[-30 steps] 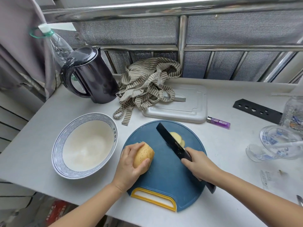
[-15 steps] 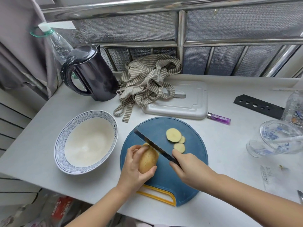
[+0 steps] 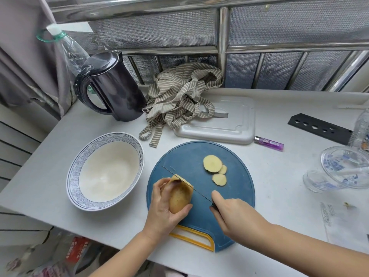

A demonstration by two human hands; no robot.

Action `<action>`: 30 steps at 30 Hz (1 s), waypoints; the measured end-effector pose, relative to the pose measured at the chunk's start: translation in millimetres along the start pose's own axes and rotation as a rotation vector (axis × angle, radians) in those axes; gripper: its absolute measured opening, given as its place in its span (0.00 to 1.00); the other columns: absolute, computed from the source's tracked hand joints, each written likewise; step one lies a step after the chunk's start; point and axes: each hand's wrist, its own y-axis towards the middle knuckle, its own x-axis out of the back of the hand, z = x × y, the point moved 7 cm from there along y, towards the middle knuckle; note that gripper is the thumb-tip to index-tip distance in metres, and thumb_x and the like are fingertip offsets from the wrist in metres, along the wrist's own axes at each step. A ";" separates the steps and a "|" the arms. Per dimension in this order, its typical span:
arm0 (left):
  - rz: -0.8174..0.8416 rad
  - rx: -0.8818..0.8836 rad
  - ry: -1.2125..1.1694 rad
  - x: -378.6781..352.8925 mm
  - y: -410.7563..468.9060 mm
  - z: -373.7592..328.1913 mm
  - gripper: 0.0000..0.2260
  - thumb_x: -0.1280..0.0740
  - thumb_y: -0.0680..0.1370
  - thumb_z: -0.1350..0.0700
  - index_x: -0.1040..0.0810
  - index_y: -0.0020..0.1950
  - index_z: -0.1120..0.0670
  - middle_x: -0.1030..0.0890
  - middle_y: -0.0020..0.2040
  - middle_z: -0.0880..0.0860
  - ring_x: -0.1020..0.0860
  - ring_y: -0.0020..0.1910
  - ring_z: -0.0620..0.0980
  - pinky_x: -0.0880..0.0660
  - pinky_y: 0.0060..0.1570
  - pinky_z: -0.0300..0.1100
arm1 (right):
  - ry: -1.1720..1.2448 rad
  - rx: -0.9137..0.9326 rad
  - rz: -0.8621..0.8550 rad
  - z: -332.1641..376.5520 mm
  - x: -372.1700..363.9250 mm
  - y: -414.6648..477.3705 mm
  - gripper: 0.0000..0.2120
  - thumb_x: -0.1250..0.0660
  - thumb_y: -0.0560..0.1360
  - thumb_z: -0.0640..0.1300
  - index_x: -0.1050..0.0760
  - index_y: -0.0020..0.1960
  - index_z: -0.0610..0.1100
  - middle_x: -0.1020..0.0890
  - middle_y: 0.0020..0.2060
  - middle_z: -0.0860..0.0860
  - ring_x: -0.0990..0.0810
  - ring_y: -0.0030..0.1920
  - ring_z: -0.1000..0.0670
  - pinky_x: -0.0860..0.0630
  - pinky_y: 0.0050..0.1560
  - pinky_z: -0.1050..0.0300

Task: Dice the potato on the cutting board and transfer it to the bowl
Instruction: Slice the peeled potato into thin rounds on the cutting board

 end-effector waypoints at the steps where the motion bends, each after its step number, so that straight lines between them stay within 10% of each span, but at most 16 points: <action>1: -0.011 0.004 0.001 -0.2 0.0 0.6 0.29 0.29 0.68 0.40 0.34 0.67 0.39 0.35 0.63 0.45 0.35 0.66 0.39 0.39 0.64 0.27 | -0.001 -0.001 0.003 1.1 -0.3 0.0 0.09 0.52 0.83 0.50 0.45 0.47 0.48 0.33 0.30 0.52 0.32 0.31 0.45 0.34 0.34 0.49; 24: -0.049 -0.022 0.058 -1.4 6.5 0.4 0.30 0.30 0.66 0.41 0.35 0.66 0.39 0.35 0.59 0.43 0.36 0.62 0.30 0.39 0.59 0.20 | 0.113 0.005 0.095 -0.5 -1.7 9.9 0.08 0.49 0.83 0.46 0.44 0.46 0.48 0.33 0.31 0.50 0.34 0.31 0.47 0.36 0.32 0.50; 30: 0.001 -0.013 0.061 -2.4 8.0 3.9 0.30 0.30 0.66 0.40 0.34 0.66 0.38 0.34 0.59 0.47 0.31 0.61 0.42 0.38 0.59 0.22 | 0.165 0.021 0.095 -5.2 5.5 25.9 0.07 0.47 0.82 0.46 0.41 0.45 0.46 0.30 0.32 0.48 0.33 0.31 0.47 0.32 0.36 0.45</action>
